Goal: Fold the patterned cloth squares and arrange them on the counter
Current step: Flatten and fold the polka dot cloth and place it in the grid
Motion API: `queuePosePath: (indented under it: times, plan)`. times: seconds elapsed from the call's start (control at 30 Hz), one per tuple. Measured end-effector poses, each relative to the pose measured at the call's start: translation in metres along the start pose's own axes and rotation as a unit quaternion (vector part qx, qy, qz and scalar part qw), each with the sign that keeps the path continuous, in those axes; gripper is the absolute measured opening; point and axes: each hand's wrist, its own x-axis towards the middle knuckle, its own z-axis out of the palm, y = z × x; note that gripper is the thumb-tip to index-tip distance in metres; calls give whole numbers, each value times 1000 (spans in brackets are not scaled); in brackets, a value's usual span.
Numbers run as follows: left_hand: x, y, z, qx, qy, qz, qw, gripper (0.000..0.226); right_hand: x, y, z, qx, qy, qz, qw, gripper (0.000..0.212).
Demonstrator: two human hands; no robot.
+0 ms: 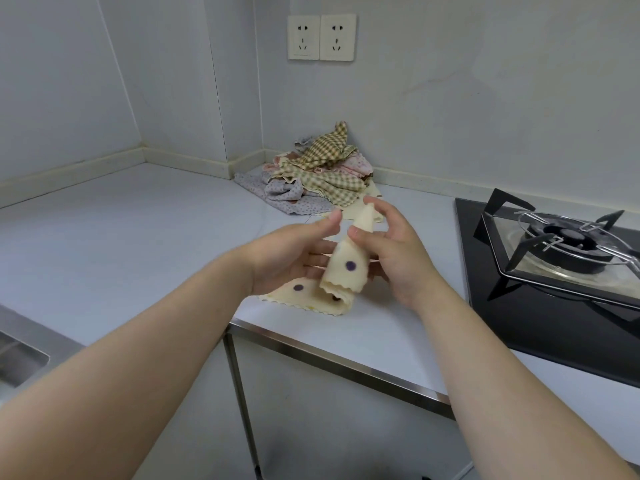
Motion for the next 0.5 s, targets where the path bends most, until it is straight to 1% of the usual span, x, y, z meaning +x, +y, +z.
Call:
queuePosePath:
  times: [0.03,0.07,0.1,0.13,0.2,0.23,0.27,0.3,0.33,0.37,0.43,0.5]
  plan:
    - [1,2,-1,-31,41,-31,998,89,-2,0,3,-3,-29,11,1000,53]
    - [2,1,-2,-41,74,-53,995,85,-4,-1,5,-1,-55,19,998,52]
    - [1,0,-2,-40,90,-67,993,75,-6,-1,7,4,-72,25,997,50]
    - [-1,-2,-3,-40,94,-74,992,59,-6,-2,8,10,-74,28,997,47]
    - [-4,-1,-2,-41,107,-80,990,26,-4,-2,6,12,-39,19,999,39]
    - [-4,-1,-2,-23,132,-84,987,34,-2,0,4,-4,-9,7,1000,36]
    - [-4,0,-3,6,157,-88,984,56,1,3,3,-44,23,-10,999,32]
    - [-3,0,-6,35,181,-85,979,75,4,8,1,-108,51,-30,992,29]
    - [-3,1,-8,68,196,-81,975,85,6,15,-1,-181,66,-50,980,26]
    - [-3,0,-10,102,205,-74,971,88,8,21,-2,-246,63,-65,965,24]
    - [-4,2,-12,154,209,-68,963,89,9,30,-3,-337,31,-71,938,25]
    - [-5,5,-14,195,192,-67,960,87,11,34,-4,-403,4,-63,913,37]
